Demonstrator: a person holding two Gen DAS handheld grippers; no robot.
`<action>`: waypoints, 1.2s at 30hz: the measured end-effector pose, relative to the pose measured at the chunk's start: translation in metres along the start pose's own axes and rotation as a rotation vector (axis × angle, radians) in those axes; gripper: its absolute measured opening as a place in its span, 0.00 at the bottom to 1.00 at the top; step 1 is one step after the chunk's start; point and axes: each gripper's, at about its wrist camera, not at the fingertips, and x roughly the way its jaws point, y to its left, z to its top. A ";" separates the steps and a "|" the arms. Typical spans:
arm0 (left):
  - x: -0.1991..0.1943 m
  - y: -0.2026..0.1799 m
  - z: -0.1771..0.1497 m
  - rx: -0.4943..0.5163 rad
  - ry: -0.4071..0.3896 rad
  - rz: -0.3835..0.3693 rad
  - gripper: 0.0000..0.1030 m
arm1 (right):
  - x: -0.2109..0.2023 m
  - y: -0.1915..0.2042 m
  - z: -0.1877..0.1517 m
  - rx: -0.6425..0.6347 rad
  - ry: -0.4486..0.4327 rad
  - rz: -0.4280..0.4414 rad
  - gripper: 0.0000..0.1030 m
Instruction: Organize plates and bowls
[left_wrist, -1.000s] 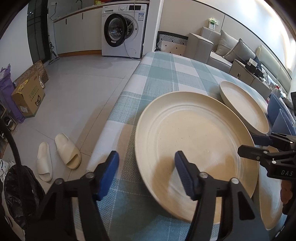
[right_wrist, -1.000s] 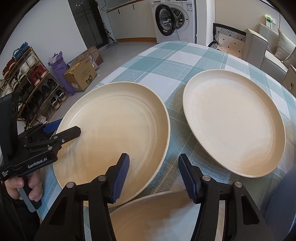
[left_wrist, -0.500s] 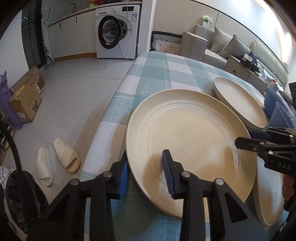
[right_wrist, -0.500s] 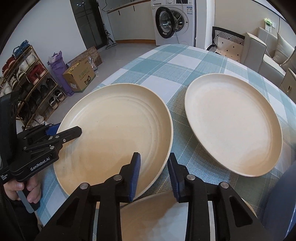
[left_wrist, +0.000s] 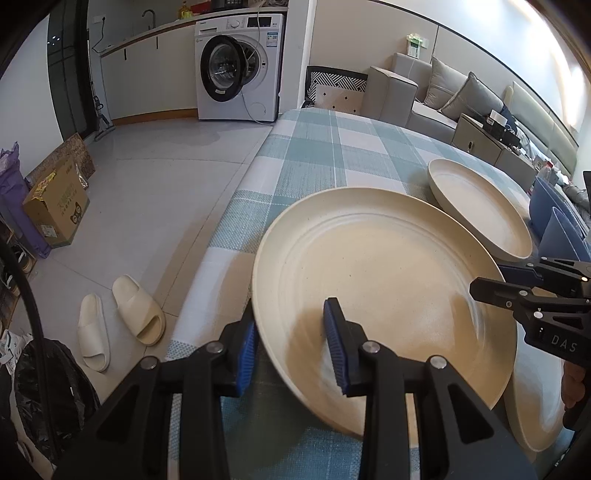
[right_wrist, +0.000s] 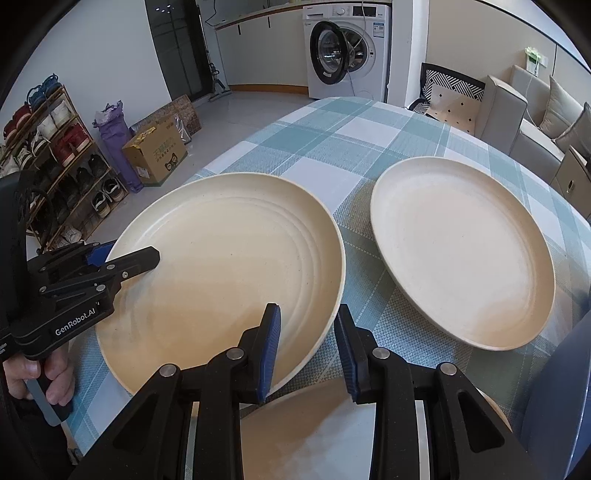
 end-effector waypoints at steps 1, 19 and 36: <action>0.000 0.000 0.000 -0.001 -0.002 0.002 0.32 | -0.001 0.001 0.000 -0.003 -0.003 0.000 0.30; -0.018 -0.004 0.004 -0.003 -0.044 -0.016 0.32 | -0.020 0.003 -0.003 -0.010 -0.047 -0.017 0.30; -0.038 -0.012 0.007 0.002 -0.086 -0.040 0.32 | -0.045 0.002 -0.006 0.003 -0.089 -0.031 0.30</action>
